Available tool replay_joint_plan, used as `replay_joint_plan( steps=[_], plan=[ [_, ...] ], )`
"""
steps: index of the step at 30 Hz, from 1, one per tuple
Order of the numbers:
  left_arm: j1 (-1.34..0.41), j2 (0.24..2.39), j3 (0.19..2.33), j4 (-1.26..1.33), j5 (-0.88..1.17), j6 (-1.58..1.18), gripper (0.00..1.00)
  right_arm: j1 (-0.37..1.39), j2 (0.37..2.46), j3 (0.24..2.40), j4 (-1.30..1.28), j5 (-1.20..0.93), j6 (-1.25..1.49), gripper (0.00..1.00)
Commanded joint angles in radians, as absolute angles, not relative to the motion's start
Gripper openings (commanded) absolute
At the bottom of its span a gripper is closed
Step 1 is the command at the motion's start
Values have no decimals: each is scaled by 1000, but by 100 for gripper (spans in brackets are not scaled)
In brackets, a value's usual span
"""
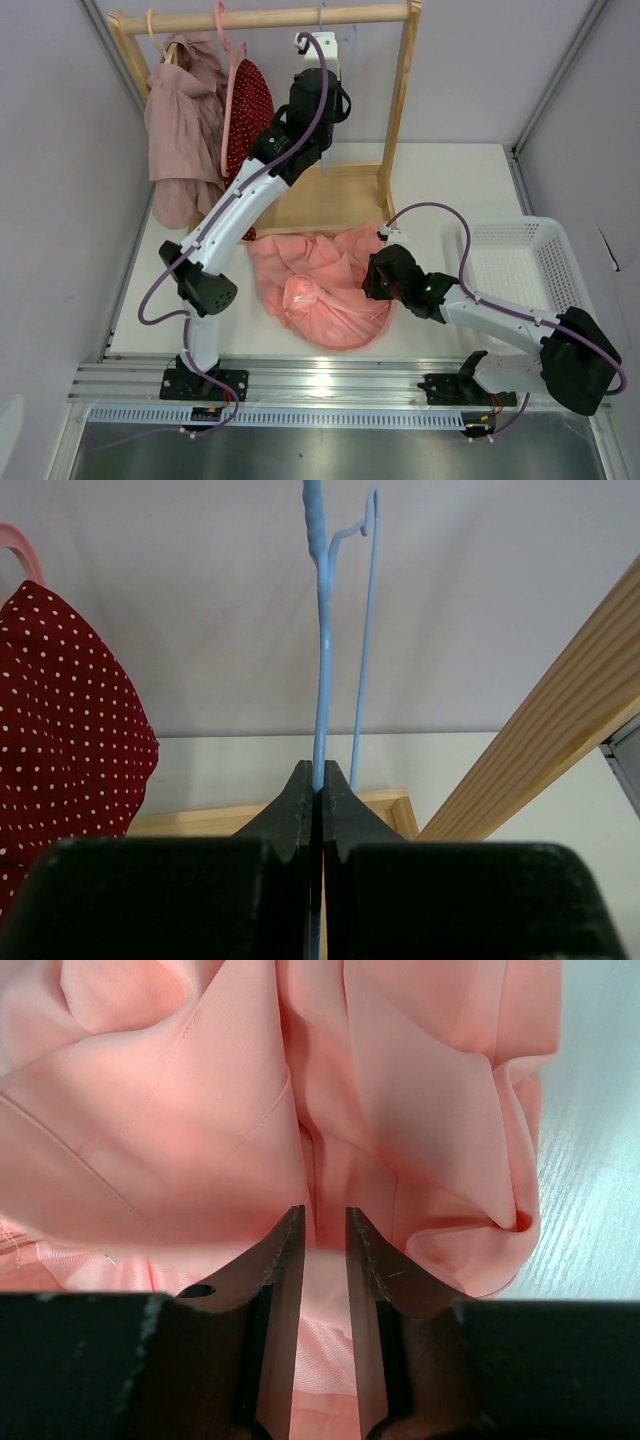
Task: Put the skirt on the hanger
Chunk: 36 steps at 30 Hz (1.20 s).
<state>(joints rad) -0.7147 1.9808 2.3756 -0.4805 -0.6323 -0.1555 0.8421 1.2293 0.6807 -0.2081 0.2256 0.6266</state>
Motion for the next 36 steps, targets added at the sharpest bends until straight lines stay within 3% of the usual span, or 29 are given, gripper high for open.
replay_joint_plan(
  steps=[1, 16, 24, 36],
  plan=[
    [-710, 1921, 2439, -414, -629, -114, 0, 838, 1201, 677, -178, 224, 609, 28],
    [-687, 1853, 2404, -429, -532, -107, 0, 833, 1212, 680, -166, 218, 609, 28],
    [-664, 1711, 2162, -345, -419, -106, 0, 834, 1213, 684, -163, 213, 611, 28],
    [-643, 1586, 1971, -273, -269, -64, 0, 833, 1221, 690, -164, 212, 609, 28]
  ],
)
